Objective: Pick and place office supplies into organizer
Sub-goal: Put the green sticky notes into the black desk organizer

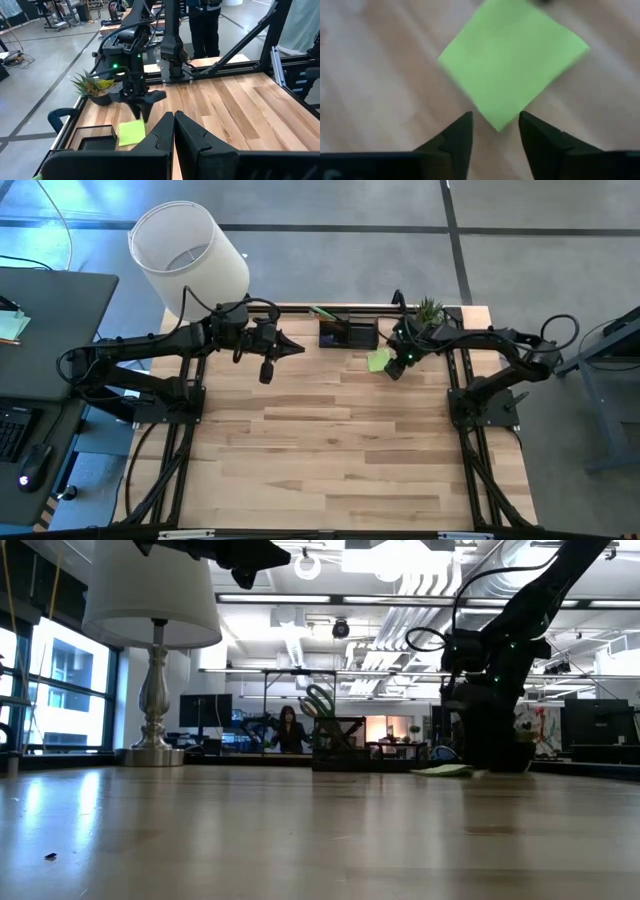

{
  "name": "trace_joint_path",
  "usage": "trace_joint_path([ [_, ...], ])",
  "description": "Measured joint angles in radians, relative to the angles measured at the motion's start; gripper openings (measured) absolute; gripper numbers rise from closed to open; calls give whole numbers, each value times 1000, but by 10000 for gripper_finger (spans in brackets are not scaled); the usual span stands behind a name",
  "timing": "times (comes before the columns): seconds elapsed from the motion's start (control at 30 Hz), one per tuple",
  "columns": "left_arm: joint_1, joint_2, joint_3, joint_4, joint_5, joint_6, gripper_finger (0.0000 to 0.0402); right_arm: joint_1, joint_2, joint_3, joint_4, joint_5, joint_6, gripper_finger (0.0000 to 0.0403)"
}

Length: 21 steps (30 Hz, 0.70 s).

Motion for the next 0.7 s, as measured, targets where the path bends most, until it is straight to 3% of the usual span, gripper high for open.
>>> trace_joint_path([
  [0.13,0,0,0,0,0,0,1,34,0,0,25,-75,0,111],
  [0.33,0,0,0,0,0,0,1,84,-1,0,103,-76,3,65],
  [0.53,0,0,0,0,1,0,1,125,-1,0,62,-70,-24,45],
  [0.7,0,0,0,0,1,0,1,244,-2,1,35,-41,-35,44],
])
